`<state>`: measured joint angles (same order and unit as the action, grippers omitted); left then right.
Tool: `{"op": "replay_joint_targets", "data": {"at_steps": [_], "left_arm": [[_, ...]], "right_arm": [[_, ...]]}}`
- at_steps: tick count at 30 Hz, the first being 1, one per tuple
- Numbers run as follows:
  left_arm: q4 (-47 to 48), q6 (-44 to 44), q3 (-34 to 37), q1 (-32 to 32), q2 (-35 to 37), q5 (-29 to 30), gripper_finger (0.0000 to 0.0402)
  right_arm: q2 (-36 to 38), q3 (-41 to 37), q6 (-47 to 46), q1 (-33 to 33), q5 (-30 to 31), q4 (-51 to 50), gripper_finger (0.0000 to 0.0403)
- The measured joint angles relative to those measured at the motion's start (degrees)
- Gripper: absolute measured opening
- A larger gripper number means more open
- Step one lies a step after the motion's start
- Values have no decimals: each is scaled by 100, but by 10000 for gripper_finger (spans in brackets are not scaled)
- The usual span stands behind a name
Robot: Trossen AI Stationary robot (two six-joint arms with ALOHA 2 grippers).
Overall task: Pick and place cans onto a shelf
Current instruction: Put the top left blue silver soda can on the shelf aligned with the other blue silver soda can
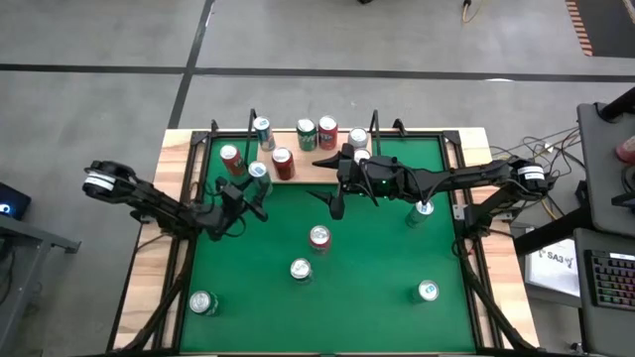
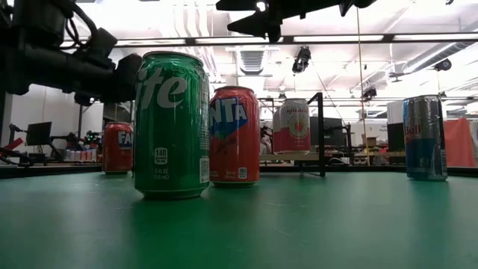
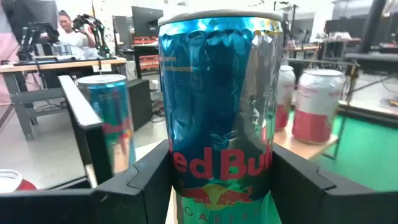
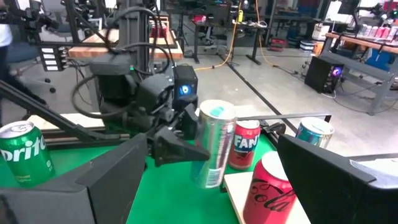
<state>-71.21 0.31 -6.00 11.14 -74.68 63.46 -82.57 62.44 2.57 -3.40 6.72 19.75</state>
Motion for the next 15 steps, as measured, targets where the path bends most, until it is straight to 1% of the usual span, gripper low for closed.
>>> {"op": "replay_joint_targets", "data": {"at_steps": [4,6,11,15], "left_arm": [[-181,58,50,-366,-43,-509,199],[-179,69,31,-473,-188,-602,199],[-373,77,33,-617,-559,-564,199],[-613,70,39,-621,-826,-344,199]], "right_arm": [[-2,-1,2,0,0,63,352],[-2,-1,2,0,0,65,352],[-2,-1,2,0,0,65,352],[-2,-1,32,-1,-2,65,352]]}}
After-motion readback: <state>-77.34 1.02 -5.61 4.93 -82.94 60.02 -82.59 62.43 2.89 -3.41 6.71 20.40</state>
